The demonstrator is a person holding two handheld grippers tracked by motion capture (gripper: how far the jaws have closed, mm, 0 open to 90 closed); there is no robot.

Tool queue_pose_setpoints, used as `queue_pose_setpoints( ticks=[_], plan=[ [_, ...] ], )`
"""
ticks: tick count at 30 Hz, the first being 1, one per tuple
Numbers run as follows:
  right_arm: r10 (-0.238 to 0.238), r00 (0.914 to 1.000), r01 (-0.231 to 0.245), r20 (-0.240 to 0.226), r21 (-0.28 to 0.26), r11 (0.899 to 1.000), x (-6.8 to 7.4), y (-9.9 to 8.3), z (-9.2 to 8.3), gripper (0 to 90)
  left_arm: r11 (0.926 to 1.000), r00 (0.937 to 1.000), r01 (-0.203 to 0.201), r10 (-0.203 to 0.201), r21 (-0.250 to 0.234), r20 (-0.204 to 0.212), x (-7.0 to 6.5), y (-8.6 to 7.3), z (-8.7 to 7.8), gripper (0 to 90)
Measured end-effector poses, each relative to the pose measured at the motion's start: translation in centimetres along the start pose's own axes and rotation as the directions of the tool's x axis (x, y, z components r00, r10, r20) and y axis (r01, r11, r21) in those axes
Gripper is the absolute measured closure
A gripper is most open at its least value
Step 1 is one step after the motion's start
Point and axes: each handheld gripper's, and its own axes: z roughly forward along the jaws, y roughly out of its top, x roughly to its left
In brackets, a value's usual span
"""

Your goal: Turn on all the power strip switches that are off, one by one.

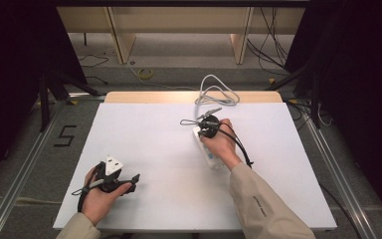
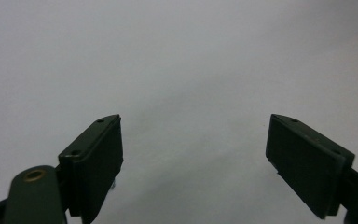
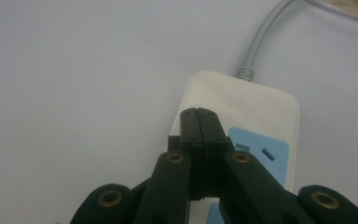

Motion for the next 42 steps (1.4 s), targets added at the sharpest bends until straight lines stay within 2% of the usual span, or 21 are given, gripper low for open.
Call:
queue_pose_setpoints(
  ticks=[5,9,19,22,26,42],
  plan=[
    [0.007,1.0000,-0.007,0.006,0.008,1.000,0.0,0.0,0.0,90.0,1.0000,1.0000,0.001,-0.001,0.000,-0.002,0.0,0.0,0.0,18.7],
    [-0.023,0.9993,0.022,0.031,0.013,1.000,0.4,0.0,0.0,90.0,1.0000,1.0000,-0.002,0.002,0.003,-0.001,0.0,0.0,0.0,18.7],
    [-0.017,0.9995,0.016,0.025,0.013,1.000,0.3,0.0,0.1,90.0,1.0000,1.0000,0.001,-0.001,0.003,-0.001,0.0,0.0,0.1,18.7],
    [0.002,0.9998,-0.003,0.020,0.010,1.000,0.2,0.0,-0.1,90.0,1.0000,1.0000,0.004,-0.004,0.001,-0.001,0.0,0.0,0.1,18.7],
    [0.004,0.9999,-0.004,0.014,-0.003,1.000,0.0,0.0,-0.3,90.0,1.0000,1.0000,0.002,-0.002,0.002,0.000,0.0,-0.1,0.1,18.7],
    [-0.008,0.9999,0.008,0.015,0.003,1.000,0.4,0.0,-0.9,90.0,1.0000,1.0000,0.001,-0.001,0.001,-0.001,0.0,0.0,0.0,18.7]
  ],
)
